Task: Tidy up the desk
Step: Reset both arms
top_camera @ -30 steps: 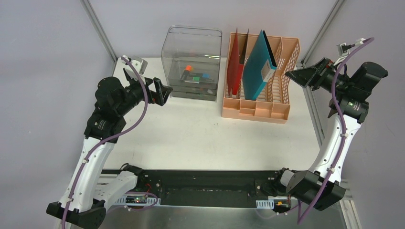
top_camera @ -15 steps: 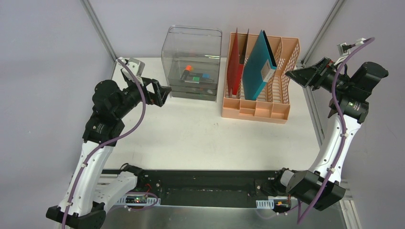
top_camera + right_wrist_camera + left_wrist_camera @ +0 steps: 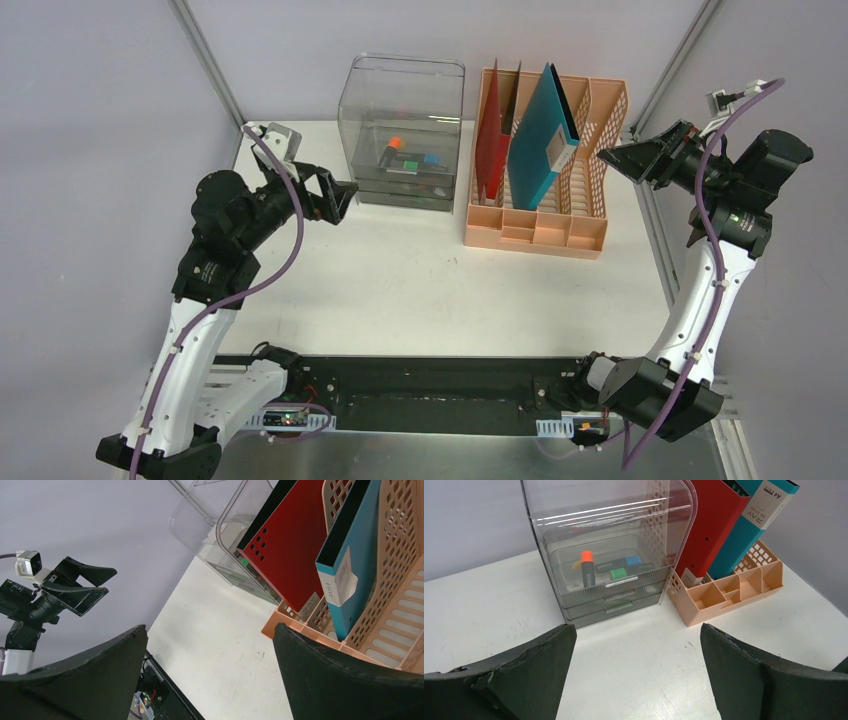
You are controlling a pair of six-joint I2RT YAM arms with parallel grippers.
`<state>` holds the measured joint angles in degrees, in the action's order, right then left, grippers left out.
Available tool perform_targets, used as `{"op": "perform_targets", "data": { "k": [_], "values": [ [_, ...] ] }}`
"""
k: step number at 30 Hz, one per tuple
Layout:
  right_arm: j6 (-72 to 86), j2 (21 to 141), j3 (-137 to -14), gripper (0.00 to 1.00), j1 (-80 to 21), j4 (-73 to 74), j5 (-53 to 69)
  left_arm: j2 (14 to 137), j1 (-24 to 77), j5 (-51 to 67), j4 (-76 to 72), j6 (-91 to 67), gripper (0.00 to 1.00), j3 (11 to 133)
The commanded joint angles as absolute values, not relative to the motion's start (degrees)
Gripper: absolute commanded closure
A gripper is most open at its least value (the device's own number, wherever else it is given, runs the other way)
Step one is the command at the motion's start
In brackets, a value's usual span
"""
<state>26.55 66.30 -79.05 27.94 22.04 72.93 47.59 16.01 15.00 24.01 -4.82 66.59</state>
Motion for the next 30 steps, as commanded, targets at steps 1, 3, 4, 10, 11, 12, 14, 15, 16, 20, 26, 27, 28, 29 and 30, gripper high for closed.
{"op": "perform_targets", "data": {
  "k": [1,3,4,10,11,12,14,15,16,20,26,27,28,29,30],
  "values": [
    [27.0,64.5,-79.3,0.00,28.7,19.1,74.1,46.8,15.4,14.4,21.7,-3.4,0.01,66.3],
    [27.1,64.5,-79.2,0.00,28.7,19.1,74.2,46.8,15.4,14.4,21.7,-3.4,0.01,66.3],
    [27.1,64.5,-79.1,0.00,28.7,19.1,74.2,46.9,15.4,14.3,21.7,-3.3,0.01,66.2],
    [27.0,64.3,-78.5,0.00,28.7,19.1,74.4,47.1,15.4,14.4,21.6,-3.0,0.01,66.0],
    [26.9,64.3,-78.5,0.00,28.7,19.1,74.4,47.1,15.4,14.3,21.6,-3.1,0.01,66.1],
    [26.8,64.2,-78.5,0.00,28.7,19.1,74.4,47.1,15.4,14.3,21.6,-3.1,0.01,66.0],
    [26.9,64.2,-78.4,0.00,28.7,19.1,74.5,47.1,15.4,14.3,21.6,-3.0,0.01,66.0],
    [26.9,64.2,-78.4,0.00,28.7,19.1,74.6,47.2,15.4,14.2,21.5,-2.9,0.01,65.9],
    [27.0,64.2,-78.3,0.00,28.7,19.1,74.7,47.1,15.4,14.2,21.5,-2.9,0.01,65.9],
    [26.9,64.3,-77.8,0.00,28.7,19.1,75.4,47.2,15.4,14.2,21.4,-2.9,0.01,65.7],
    [26.9,64.2,-77.7,0.00,28.7,19.1,75.5,47.4,15.2,14.3,21.3,-2.9,0.01,65.6],
    [26.9,64.2,-77.6,0.00,28.7,19.1,75.5,47.4,15.1,14.3,21.4,-3.0,0.01,65.6],
    [26.9,64.2,-77.6,0.00,28.7,19.1,75.5,47.4,15.1,14.3,21.3,-3.0,0.01,65.5],
    [26.9,64.2,-77.5,0.00,28.7,19.1,75.5,47.4,15.1,14.3,21.3,-3.0,0.01,65.6],
    [26.8,64.2,-77.4,0.00,28.7,19.1,75.5,47.4,15.0,14.3,21.3,-3.0,0.01,65.5]
  ]
}}
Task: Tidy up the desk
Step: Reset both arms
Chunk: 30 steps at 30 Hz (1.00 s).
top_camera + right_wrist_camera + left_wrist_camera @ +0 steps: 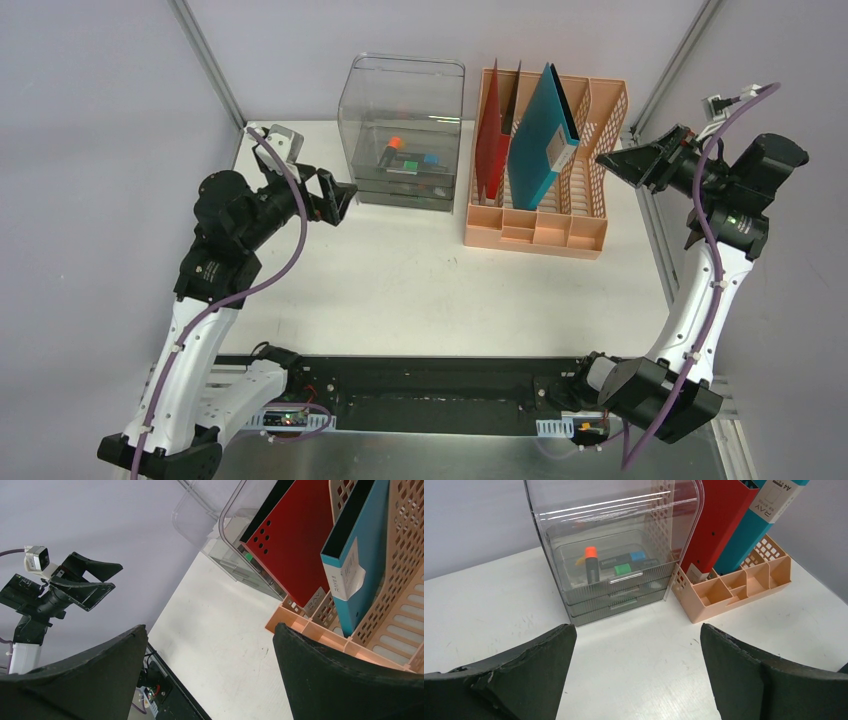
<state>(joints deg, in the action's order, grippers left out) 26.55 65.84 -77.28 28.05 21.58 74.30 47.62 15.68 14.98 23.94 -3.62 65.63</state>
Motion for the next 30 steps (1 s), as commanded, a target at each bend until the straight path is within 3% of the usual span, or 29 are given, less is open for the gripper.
{"op": "perform_targets", "data": {
  "k": [1,30],
  "values": [
    [26.7,64.2,-77.2,0.00,28.7,19.1,75.4,47.4,15.0,14.2,21.4,-3.0,0.01,65.5],
    [22.3,62.8,-75.1,0.00,28.7,22.3,72.0,46.4,14.9,13.1,21.2,-2.1,0.01,64.3]
  ]
}}
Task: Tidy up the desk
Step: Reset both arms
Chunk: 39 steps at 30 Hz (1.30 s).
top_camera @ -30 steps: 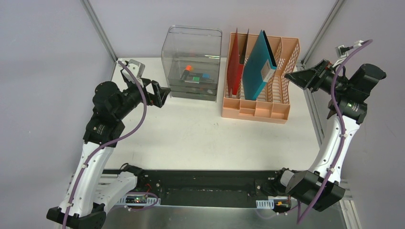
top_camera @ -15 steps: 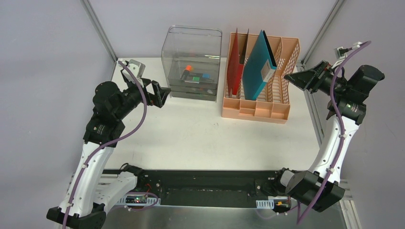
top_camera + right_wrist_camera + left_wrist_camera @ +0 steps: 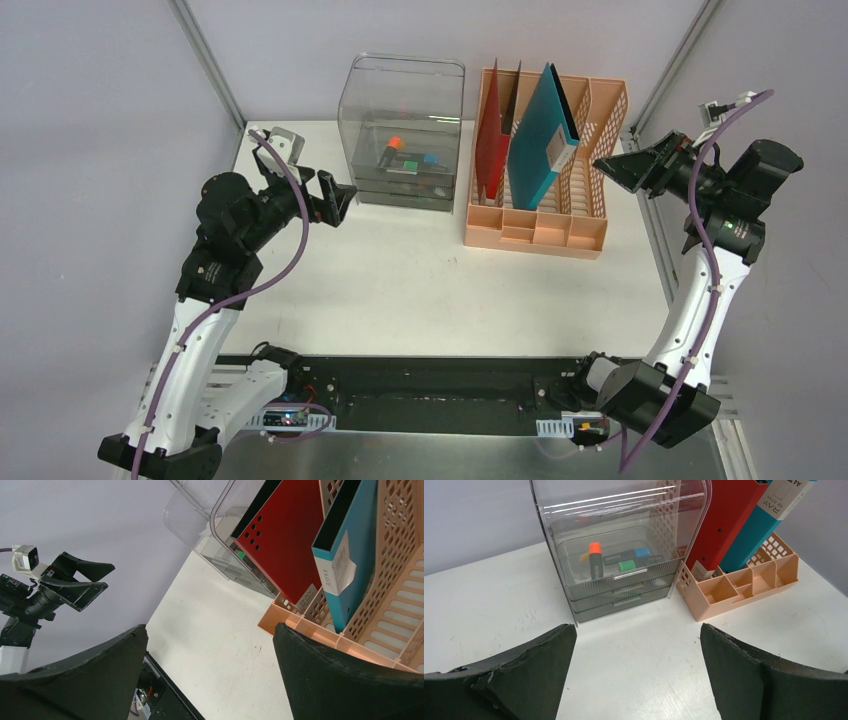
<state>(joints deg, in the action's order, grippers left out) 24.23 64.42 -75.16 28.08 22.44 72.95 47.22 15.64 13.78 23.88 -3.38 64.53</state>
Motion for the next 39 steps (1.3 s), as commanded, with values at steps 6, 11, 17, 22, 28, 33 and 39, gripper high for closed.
{"op": "perform_targets", "data": {
  "k": [6,11,17,22,28,33,39],
  "values": [
    [21.6,62.7,-75.3,0.00,28.8,24.0,71.6,46.4,14.9,13.1,21.2,-2.0,0.01,64.2],
    [21.6,62.6,-75.3,0.00,28.8,24.6,71.6,46.3,14.9,13.1,21.2,-2.0,0.01,64.2],
    [21.6,62.5,-75.3,0.00,28.9,25.2,71.6,46.3,15.0,13.1,21.2,-1.9,0.01,64.2],
    [21.6,62.3,-75.3,0.00,28.9,25.5,71.6,46.2,14.9,13.2,21.2,-1.9,0.01,64.1],
    [21.6,62.1,-75.6,0.00,28.9,25.9,71.6,46.0,14.9,13.4,21.2,-1.8,0.01,64.0],
    [21.6,62.0,-75.6,0.00,29.0,26.0,71.6,45.8,15.0,13.4,21.0,-1.8,0.01,63.8],
    [21.6,62.0,-75.6,0.00,29.0,26.0,71.6,45.8,14.9,13.4,21.0,-1.7,0.01,63.6]
  ]
}}
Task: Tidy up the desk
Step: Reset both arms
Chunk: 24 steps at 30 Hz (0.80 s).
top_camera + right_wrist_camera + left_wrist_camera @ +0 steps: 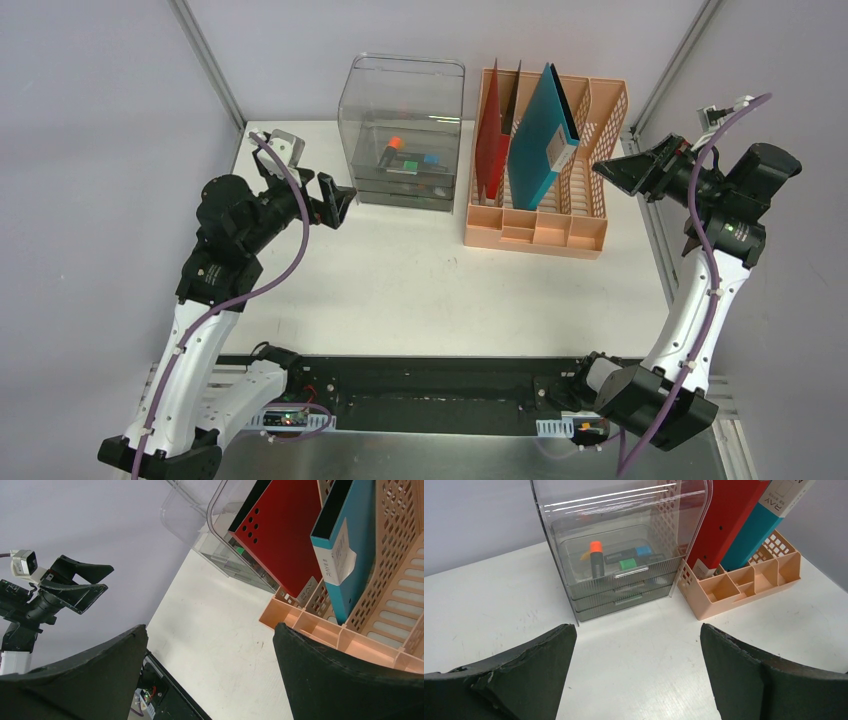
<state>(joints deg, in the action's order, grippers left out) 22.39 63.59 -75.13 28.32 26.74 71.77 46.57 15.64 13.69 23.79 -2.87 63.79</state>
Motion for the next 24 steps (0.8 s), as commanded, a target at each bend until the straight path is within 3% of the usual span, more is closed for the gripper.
{"op": "perform_targets", "data": {
  "k": [1,11,19,24],
  "values": [
    [21.6,62.0,-75.4,0.00,29.0,25.9,71.6,45.7,14.9,13.6,20.9,-1.7,0.01,63.6],
    [21.6,61.4,-71.7,0.00,29.0,21.1,71.6,46.6,14.9,19.7,19.0,-2.6,0.01,62.9],
    [41.2,59.2,-58.2,0.00,28.4,-2.9,76.1,48.6,15.0,29.0,15.1,-5.7,0.01,61.5],
    [41.0,58.6,-57.0,0.00,27.3,-3.1,76.6,49.0,14.9,29.2,14.5,-5.8,0.01,61.0]
  ]
}}
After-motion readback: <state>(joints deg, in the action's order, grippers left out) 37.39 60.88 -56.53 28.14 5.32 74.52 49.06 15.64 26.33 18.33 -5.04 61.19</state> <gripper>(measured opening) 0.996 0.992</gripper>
